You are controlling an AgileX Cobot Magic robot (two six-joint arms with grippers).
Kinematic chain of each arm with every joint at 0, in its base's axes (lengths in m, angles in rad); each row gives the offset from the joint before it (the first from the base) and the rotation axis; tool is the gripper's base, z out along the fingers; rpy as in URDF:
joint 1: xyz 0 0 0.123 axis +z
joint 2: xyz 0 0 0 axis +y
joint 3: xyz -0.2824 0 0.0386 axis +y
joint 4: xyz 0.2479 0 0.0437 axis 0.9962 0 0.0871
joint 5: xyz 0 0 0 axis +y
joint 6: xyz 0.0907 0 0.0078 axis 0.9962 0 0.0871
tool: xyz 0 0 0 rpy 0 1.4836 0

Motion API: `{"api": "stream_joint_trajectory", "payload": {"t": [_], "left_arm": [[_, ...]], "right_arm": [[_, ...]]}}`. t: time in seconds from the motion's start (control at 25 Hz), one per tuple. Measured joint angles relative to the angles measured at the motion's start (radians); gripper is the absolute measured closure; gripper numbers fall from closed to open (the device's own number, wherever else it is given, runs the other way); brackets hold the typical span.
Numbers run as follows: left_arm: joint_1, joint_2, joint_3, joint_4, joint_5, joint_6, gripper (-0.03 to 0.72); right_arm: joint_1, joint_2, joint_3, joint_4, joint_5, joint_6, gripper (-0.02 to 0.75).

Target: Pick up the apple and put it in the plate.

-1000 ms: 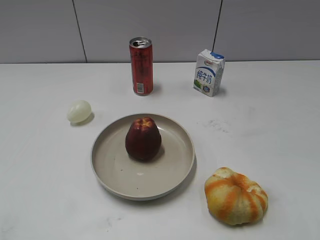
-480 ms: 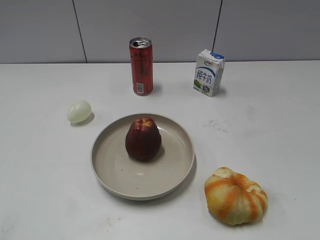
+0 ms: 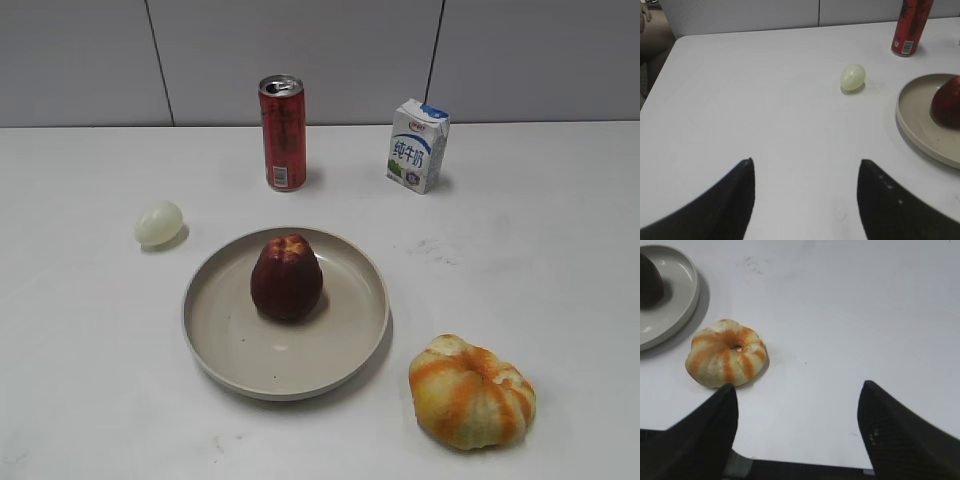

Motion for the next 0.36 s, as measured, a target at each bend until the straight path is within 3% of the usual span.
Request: {"api": "stream_joint_trajectory", "payload": {"t": [0.36], "left_arm": [[0.000,0.000,0.000,0.000,0.000,0.000,0.197]], "right_arm": [[0.000,-0.149,0.000,0.000,0.003,-0.001,0.146]]}}
